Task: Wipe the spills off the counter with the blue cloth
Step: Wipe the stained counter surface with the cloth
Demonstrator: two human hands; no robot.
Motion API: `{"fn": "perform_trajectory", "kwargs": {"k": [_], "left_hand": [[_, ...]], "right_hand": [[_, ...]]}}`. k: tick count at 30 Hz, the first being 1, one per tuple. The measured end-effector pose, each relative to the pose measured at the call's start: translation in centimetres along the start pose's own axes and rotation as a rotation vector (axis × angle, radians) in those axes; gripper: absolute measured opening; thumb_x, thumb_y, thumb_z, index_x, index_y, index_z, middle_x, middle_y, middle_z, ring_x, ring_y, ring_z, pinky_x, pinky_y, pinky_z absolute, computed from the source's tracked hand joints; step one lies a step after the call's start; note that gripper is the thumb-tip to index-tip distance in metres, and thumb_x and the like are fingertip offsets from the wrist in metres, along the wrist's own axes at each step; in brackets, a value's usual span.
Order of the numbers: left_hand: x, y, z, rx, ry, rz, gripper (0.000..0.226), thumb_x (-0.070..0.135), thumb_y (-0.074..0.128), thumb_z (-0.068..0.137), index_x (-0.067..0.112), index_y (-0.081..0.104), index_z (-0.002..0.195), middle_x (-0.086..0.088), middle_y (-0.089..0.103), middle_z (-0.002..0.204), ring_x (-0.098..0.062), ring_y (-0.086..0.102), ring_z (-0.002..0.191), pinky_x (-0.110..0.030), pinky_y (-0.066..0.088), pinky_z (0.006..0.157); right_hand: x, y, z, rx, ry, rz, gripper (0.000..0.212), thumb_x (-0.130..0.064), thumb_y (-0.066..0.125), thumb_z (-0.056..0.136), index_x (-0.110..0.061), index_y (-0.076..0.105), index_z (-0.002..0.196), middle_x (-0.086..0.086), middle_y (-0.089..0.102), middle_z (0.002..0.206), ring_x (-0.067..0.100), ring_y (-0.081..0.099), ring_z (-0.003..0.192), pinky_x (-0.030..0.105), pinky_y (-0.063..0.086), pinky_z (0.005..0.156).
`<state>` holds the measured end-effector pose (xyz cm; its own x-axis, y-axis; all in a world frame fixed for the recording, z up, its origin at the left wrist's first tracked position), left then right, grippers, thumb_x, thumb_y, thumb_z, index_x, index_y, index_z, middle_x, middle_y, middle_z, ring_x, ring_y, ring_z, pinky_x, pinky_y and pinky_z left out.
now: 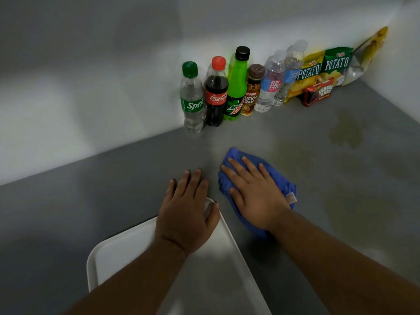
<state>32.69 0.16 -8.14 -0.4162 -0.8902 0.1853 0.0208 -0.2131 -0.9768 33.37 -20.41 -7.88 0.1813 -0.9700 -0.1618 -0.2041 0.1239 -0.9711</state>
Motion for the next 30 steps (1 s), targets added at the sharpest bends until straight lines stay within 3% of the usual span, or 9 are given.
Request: {"fn": "perform_trajectory", "kwargs": {"k": [5, 10, 14, 18, 22, 30], "left_hand": [[0.1, -0.3, 0.2, 0.011, 0.007, -0.004, 0.057, 0.045, 0.043, 0.096, 0.012, 0.057, 0.14, -0.012, 0.051, 0.155, -0.034, 0.044, 0.146, -0.059, 0.04, 0.116], [0.1, -0.5, 0.3, -0.029, 0.001, -0.02, 0.06, 0.044, 0.04, 0.094, 0.012, 0.053, 0.143, -0.013, 0.048, 0.157, -0.035, 0.04, 0.148, -0.06, 0.036, 0.118], [0.2, -0.5, 0.2, -0.035, -0.002, -0.013, 0.063, 0.046, 0.048, 0.09, 0.012, 0.054, 0.143, -0.012, 0.048, 0.156, -0.036, 0.042, 0.147, -0.06, 0.037, 0.117], [0.1, -0.4, 0.2, -0.045, 0.002, -0.019, 0.065, 0.047, 0.054, 0.088, 0.013, 0.052, 0.144, -0.012, 0.047, 0.157, -0.036, 0.04, 0.148, -0.06, 0.036, 0.118], [0.0, -0.4, 0.2, -0.048, -0.009, -0.047, 0.065, 0.047, 0.05, 0.087, 0.015, 0.052, 0.143, -0.011, 0.047, 0.157, -0.036, 0.039, 0.149, -0.06, 0.034, 0.119], [-0.1, -0.2, 0.2, -0.067, -0.017, -0.051, 0.066, 0.046, 0.045, 0.09, 0.015, 0.05, 0.148, -0.01, 0.044, 0.16, -0.035, 0.037, 0.151, -0.059, 0.031, 0.122]], "right_hand": [[-0.1, 0.9, -1.8, 0.055, 0.133, 0.035, 0.06, -0.054, 0.008, 0.107, -0.039, 0.002, 0.165, -0.012, -0.008, 0.173, 0.02, -0.015, 0.159, 0.05, -0.006, 0.129], [-2.3, 1.7, -2.8, 0.023, 0.135, 0.043, 0.063, -0.055, 0.005, 0.105, -0.037, -0.001, 0.165, -0.012, -0.014, 0.172, 0.02, -0.023, 0.157, 0.046, -0.017, 0.124], [-1.8, 0.5, 0.8, 0.038, 0.029, 0.031, 0.062, -0.052, 0.009, 0.105, -0.036, 0.009, 0.165, -0.011, -0.001, 0.174, 0.021, -0.008, 0.16, 0.052, -0.003, 0.129], [-0.2, -0.3, 3.3, 0.116, 0.147, 0.074, 0.057, -0.051, 0.023, 0.108, -0.038, 0.02, 0.163, -0.01, 0.014, 0.173, 0.02, 0.002, 0.16, 0.05, 0.0, 0.128], [-0.7, 0.9, 0.7, 0.154, 0.253, 0.044, 0.058, -0.056, 0.017, 0.108, -0.039, 0.016, 0.163, -0.007, 0.01, 0.174, 0.023, -0.001, 0.16, 0.052, -0.003, 0.127], [-1.4, 0.0, 3.7, 0.041, -0.035, 0.002, 0.061, -0.055, 0.013, 0.105, -0.039, 0.013, 0.164, -0.01, 0.003, 0.174, 0.022, -0.004, 0.16, 0.054, -0.002, 0.128]]}}
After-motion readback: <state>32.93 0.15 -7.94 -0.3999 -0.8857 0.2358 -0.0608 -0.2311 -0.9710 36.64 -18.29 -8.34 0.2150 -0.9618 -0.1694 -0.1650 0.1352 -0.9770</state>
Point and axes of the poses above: each hand's wrist, its own z-axis towards the middle knuckle, its own y-axis out of the palm, x = y × z, the point moved 2 cm from there along z, towards the middle knuckle
